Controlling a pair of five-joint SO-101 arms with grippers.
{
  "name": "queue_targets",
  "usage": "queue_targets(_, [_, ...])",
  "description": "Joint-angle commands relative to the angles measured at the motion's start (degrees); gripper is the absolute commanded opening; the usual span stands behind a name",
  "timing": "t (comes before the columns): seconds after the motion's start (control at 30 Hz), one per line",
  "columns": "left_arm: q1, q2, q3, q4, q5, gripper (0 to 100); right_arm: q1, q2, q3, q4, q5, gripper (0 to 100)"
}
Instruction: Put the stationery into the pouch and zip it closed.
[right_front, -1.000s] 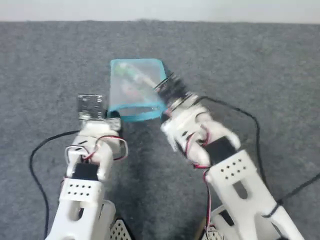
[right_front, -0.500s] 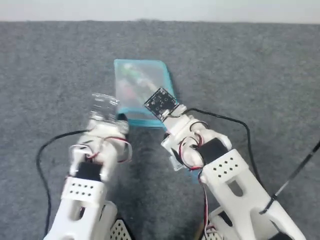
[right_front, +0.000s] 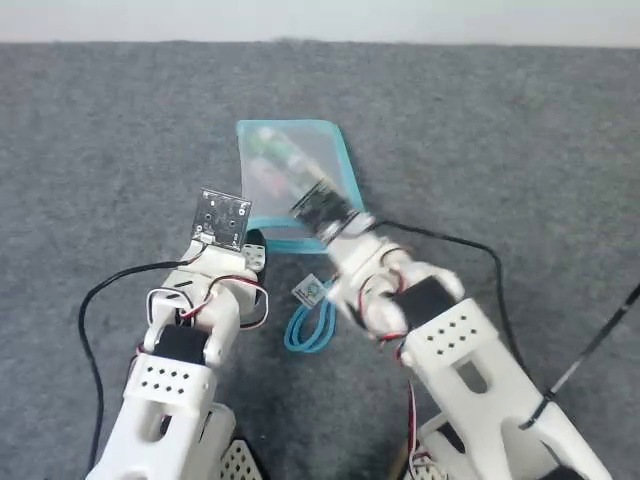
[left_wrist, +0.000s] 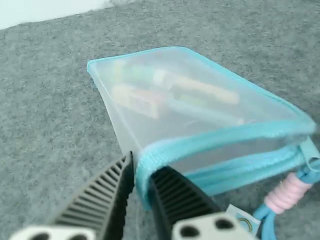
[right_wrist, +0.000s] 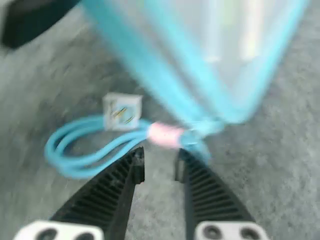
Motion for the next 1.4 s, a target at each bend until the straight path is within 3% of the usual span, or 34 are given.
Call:
queue_targets(0.0, [-0.2, -0.3, -1.6, -0.3, 3.6, 1, 7.8, -0.6, 0.8, -6.3, -11.1, 11.8])
queue_targets(0.13, [-0.2, -0.3, -2.2, -0.4, 3.6, 1, 5.8, 1.8, 3.5, -12.4, -17.0, 11.2])
queue_targets(0.43, [-0.2, -0.3, -2.3, -0.3, 3.6, 1, 2.9, 13.1, 3.9, -21.5, -17.6, 11.2])
queue_targets(0.8, [-0.2, -0.3, -2.3, -0.3, 3.6, 1, 5.5, 14.9, 4.9, -21.4, -17.0, 11.2])
queue_targets(0.9, [-0.2, -0.3, -2.3, -0.2, 3.6, 1, 8.3, 11.7, 4.8, -17.3, -11.7, 11.3])
queue_targets(1.07, [-0.2, -0.3, -2.3, -0.3, 3.6, 1, 6.0, 3.8, 7.7, -12.4, -3.1, 11.3])
queue_targets(1.37, [-0.2, -0.3, -2.3, -0.2, 3.6, 1, 0.6, 5.7, 12.2, -24.1, -15.3, 11.3])
